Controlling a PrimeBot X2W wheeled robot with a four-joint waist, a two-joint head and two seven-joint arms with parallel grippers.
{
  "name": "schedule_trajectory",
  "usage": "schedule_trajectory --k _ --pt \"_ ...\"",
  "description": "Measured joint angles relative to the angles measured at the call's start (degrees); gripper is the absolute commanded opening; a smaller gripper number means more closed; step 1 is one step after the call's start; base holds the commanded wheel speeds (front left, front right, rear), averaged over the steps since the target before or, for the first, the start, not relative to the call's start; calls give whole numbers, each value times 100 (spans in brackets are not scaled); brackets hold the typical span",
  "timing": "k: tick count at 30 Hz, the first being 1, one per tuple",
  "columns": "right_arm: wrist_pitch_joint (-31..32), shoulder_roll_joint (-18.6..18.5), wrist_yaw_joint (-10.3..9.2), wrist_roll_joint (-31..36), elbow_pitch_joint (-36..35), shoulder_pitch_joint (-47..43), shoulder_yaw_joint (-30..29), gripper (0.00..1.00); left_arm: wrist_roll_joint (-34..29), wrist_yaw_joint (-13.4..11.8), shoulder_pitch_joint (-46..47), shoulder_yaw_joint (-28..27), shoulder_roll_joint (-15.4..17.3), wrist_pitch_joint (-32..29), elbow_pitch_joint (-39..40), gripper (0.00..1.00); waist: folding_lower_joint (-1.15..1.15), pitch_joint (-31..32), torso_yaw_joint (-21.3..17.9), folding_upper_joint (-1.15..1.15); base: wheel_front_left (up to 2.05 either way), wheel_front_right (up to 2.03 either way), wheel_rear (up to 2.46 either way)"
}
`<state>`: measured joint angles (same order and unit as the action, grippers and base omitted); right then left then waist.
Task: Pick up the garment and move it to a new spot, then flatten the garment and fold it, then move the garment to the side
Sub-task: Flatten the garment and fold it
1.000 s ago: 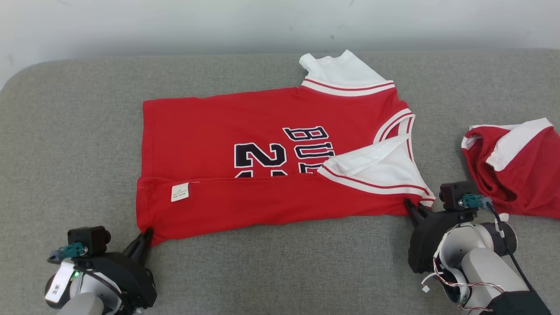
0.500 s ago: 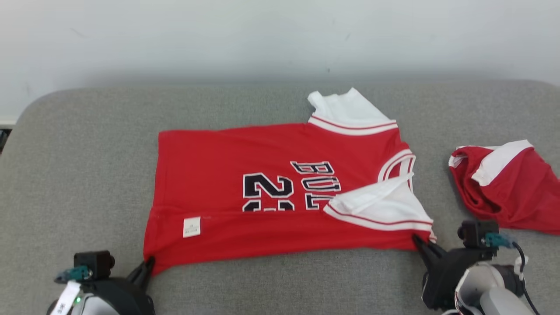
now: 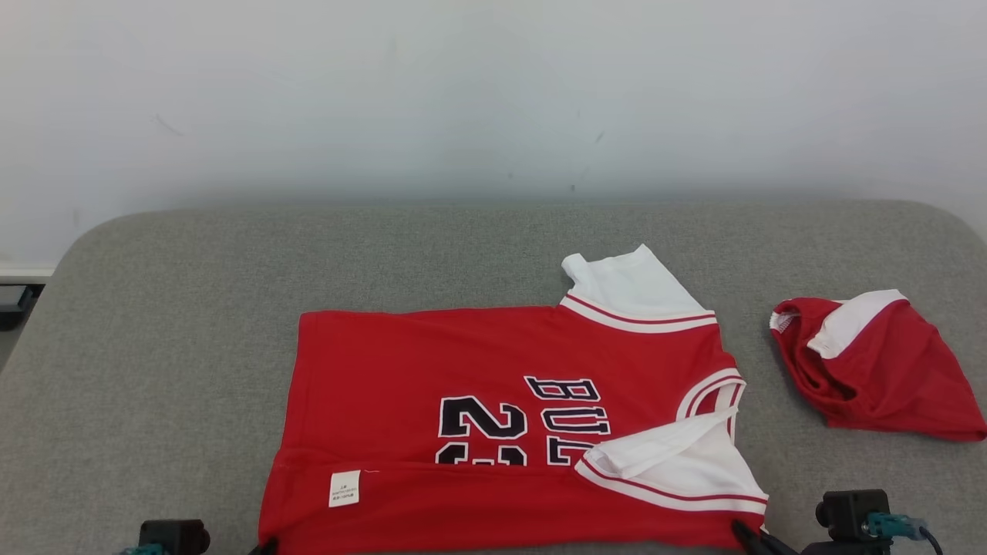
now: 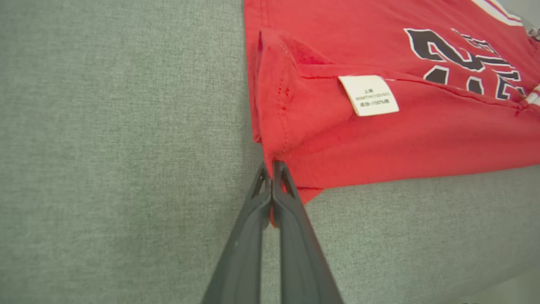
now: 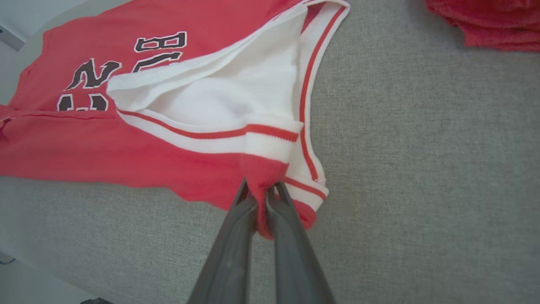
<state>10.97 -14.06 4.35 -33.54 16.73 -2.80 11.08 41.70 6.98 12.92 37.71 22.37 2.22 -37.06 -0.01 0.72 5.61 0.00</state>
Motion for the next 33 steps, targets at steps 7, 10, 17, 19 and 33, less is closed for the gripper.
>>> schedule_trajectory --k 7,10,17,19,33 --pt "276 -2 -118 -86 -387 -374 7 0 89 -115 -222 -32 68 -151 298 0 0 49 15 1 0 0 0" --pt "433 -26 -220 -56 -413 -416 62 0 222 -127 -309 -33 63 -231 377 0 1 51 20 1 0 0 0" --pt "525 -53 -341 -132 -738 -514 -63 100 328 -302 -443 -192 75 -316 606 100 1 120 16 0 0 0 0" --pt "524 -54 -341 -257 -933 -541 -178 100 360 -354 -538 -246 111 -292 745 100 1 155 7 0 0 0 0" --pt "20 69 -439 -577 -2148 -786 -754 100 167 -1180 -703 -1002 316 803 2064 100 1 222 -57 0 0 0 0"
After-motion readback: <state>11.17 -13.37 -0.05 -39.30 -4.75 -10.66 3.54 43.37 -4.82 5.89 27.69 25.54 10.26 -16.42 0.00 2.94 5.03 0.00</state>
